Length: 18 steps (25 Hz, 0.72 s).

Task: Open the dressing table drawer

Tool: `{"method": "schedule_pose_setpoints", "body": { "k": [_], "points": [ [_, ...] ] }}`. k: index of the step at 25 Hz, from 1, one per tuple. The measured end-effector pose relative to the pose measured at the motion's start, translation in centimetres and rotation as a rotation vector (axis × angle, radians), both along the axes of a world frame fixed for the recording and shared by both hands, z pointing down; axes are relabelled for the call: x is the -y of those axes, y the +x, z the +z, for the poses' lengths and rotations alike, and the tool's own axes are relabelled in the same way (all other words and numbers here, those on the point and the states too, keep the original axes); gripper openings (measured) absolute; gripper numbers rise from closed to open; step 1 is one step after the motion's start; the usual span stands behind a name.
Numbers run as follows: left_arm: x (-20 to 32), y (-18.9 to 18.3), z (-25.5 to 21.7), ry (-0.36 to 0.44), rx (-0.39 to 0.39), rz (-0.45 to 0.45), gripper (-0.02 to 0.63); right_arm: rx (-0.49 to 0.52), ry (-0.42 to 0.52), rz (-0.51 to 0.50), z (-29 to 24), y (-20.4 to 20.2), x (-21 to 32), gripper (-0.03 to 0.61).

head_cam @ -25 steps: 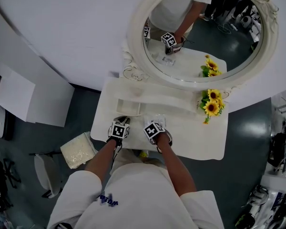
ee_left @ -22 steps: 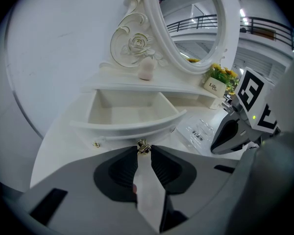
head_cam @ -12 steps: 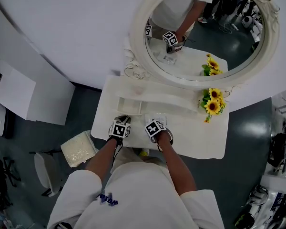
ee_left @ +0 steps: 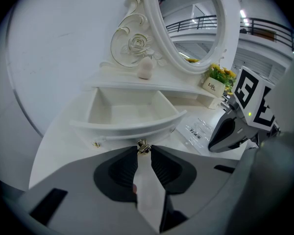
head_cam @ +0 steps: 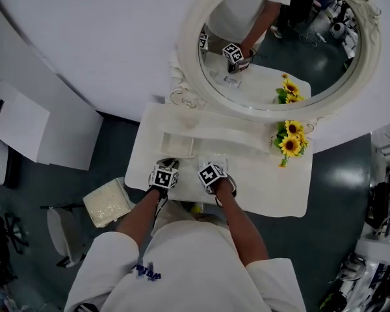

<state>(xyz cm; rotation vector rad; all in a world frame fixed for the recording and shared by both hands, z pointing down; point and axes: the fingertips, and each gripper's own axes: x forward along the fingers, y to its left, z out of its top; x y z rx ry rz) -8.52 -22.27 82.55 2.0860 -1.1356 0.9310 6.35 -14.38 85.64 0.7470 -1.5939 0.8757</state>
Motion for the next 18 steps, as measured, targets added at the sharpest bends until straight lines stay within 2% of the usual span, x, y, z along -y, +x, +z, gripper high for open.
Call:
{"method": "schedule_pose_setpoints", "body": {
  "k": [18],
  "points": [
    [-0.95, -0.03, 0.07, -0.006, 0.004, 0.013, 0.091, 0.001, 0.012, 0.004, 0.02, 0.07, -0.08, 0.012]
  ]
}}
